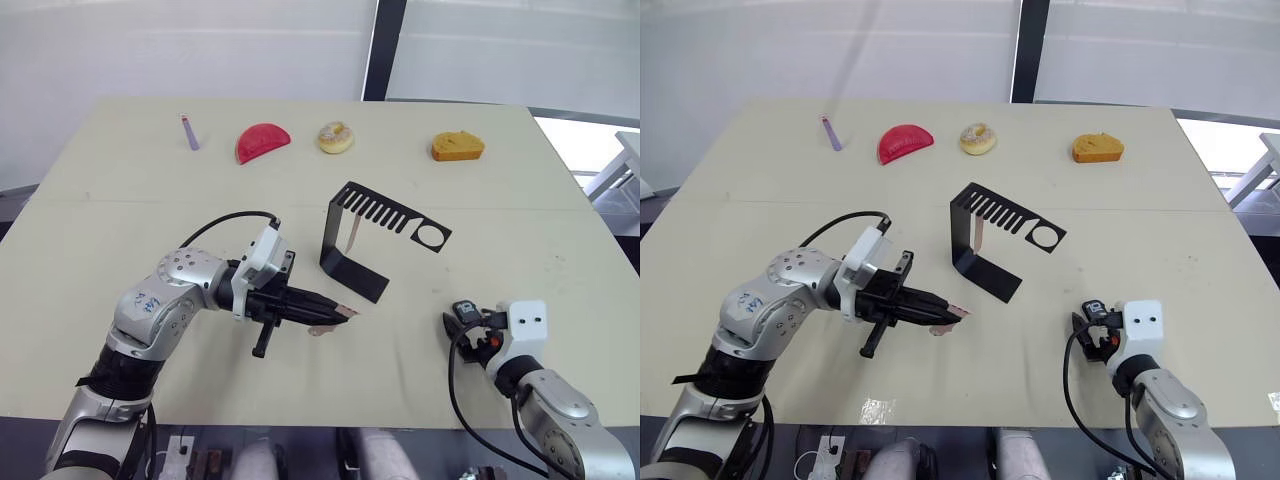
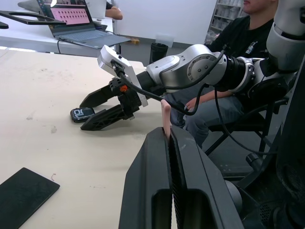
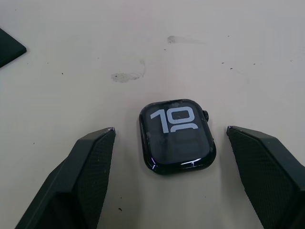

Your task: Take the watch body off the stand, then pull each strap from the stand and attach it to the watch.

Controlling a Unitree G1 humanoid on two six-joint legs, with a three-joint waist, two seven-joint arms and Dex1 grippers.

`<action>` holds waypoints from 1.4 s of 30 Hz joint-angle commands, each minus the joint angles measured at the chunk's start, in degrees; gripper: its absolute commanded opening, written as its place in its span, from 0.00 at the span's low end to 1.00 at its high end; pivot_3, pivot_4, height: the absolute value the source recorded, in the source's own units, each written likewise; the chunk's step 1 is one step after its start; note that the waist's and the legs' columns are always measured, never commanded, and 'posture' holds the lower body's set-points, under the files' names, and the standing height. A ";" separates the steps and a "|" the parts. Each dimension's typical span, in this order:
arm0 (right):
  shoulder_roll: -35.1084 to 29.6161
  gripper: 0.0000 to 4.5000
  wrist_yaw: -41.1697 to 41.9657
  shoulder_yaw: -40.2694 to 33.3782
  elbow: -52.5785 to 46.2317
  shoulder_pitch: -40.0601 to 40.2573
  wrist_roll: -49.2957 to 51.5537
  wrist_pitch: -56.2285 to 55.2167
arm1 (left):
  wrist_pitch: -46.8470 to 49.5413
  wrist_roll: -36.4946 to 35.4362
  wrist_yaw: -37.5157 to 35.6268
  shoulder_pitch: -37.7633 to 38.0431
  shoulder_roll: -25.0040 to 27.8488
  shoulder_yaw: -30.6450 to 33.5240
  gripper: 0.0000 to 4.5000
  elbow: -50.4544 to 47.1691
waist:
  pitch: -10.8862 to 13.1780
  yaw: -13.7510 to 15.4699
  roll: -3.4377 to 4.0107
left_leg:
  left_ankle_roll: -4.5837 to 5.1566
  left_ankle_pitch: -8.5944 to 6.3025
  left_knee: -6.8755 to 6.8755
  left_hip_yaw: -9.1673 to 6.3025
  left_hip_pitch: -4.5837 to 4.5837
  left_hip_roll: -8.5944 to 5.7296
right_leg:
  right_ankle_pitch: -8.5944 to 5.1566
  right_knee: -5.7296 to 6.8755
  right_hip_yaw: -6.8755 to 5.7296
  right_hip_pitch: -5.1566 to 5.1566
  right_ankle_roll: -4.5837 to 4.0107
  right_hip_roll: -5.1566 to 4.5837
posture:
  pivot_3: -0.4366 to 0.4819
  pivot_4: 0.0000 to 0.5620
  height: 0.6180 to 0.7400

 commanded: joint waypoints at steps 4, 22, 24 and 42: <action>0.31 0.88 -0.99 -0.52 1.81 0.37 -0.29 1.72 | -0.95 -0.62 -0.07 0.11 -0.24 0.93 0.00 -0.77 | -0.01 0.00 -0.02 | 0.00 0.00 0.02 0.00 0.00 0.00 | 0.00 0.01 0.00 0.00 0.00 0.00 | 0.48 0.27 0.98; 0.02 0.48 -0.21 -0.98 1.36 0.09 0.28 3.05 | -0.64 -0.77 0.18 0.12 -0.28 0.92 0.00 -0.85 | -0.05 0.04 -0.08 | 0.00 0.00 0.04 -0.01 -0.01 0.00 | 0.00 0.02 0.00 0.00 0.00 0.00 | 0.48 0.27 0.98; -1.20 0.35 1.02 -0.57 0.53 0.21 0.13 2.97 | -0.46 -0.86 0.18 0.17 -0.07 1.03 0.00 -1.04 | -0.05 0.06 -0.08 | 0.00 0.00 0.03 -0.01 -0.01 0.01 | 0.00 0.02 -0.01 0.00 0.00 0.00 | 0.48 0.27 0.98; -17.02 0.36 7.63 -9.12 -11.94 -14.96 41.19 36.76 | -17.16 10.40 -2.00 0.61 3.08 0.22 0.00 1.96 | 0.02 0.24 0.02 | 0.04 -0.02 0.04 -0.05 -0.05 0.01 | 0.00 -0.01 -0.02 -0.01 0.00 0.01 | 0.48 0.27 0.98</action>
